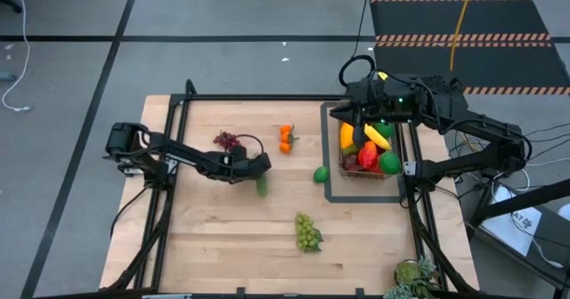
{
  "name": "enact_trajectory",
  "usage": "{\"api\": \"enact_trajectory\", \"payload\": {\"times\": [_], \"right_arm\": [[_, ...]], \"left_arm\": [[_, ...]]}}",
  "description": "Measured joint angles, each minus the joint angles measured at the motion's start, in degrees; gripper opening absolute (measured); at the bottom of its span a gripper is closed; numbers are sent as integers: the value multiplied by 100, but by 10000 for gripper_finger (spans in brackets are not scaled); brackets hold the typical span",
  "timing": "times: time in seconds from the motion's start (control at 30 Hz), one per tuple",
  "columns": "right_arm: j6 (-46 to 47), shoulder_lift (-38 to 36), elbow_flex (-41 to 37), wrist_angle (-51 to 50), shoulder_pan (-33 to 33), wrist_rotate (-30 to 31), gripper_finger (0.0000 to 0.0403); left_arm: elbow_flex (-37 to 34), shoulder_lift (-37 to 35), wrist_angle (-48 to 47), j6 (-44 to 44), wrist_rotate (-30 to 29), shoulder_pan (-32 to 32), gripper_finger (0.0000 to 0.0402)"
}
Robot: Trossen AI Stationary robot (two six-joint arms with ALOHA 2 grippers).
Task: Build produce basket
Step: Put the green cucumber into the wire basket
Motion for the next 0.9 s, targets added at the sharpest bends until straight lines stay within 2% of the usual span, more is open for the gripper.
{"api": "enact_trajectory", "payload": {"times": [0.13, 0.43, 0.57, 0.67, 0.9], "right_arm": [[15, -20, 0, -4, -6, -9, 27], [-18, -17, 0, -113, -6, -22, 27], [-24, -20, 1, -115, -4, -26, 27], [-24, -56, 0, -167, -4, -28, 27], [-17, -205, 2, -270, -4, -28, 27]], "left_arm": [[10, 64, 11, -122, -156, -55, 321], [-21, 105, 215, 406, -119, -55, 207], [-21, 108, 237, 633, -86, -50, 179], [-21, 110, 324, 907, -61, -50, 187], [-23, 108, 525, 1681, 10, -108, 268]]}}
